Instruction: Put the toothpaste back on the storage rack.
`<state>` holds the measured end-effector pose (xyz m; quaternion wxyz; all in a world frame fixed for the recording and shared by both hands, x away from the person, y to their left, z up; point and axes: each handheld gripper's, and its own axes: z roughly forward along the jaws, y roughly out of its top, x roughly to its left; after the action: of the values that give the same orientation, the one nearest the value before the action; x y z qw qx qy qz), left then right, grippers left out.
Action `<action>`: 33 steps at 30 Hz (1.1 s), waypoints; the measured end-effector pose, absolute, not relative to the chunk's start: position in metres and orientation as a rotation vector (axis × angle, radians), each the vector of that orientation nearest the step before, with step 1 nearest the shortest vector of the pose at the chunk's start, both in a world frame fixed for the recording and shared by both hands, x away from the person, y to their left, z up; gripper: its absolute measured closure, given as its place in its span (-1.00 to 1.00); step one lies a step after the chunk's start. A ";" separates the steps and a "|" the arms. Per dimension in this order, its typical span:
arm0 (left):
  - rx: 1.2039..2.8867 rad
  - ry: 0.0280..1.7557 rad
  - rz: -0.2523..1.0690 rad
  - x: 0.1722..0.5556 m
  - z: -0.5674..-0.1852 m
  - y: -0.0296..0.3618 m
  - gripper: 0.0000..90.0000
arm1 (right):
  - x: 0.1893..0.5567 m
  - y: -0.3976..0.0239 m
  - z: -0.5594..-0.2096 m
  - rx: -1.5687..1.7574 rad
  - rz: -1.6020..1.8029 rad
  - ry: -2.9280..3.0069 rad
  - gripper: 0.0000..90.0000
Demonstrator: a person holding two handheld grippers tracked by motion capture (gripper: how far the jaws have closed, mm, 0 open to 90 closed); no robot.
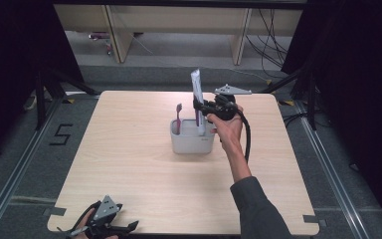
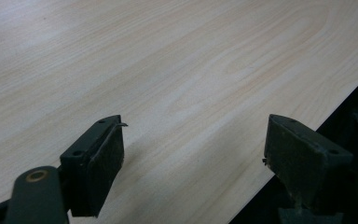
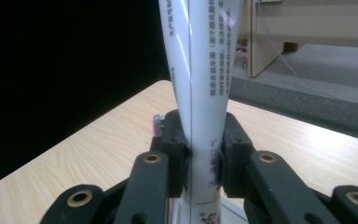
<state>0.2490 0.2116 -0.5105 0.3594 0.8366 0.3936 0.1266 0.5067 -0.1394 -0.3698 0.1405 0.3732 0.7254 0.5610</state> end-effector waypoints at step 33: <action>2.151 1.012 0.317 0.248 -0.511 0.212 -0.57 | 0.519 -0.125 -0.399 1.116 1.537 2.143 0.68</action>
<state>0.2484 0.2122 -0.5112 0.3632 0.8357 0.3932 0.1231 0.5186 -0.1250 -0.3991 0.1384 0.3860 0.7412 0.5315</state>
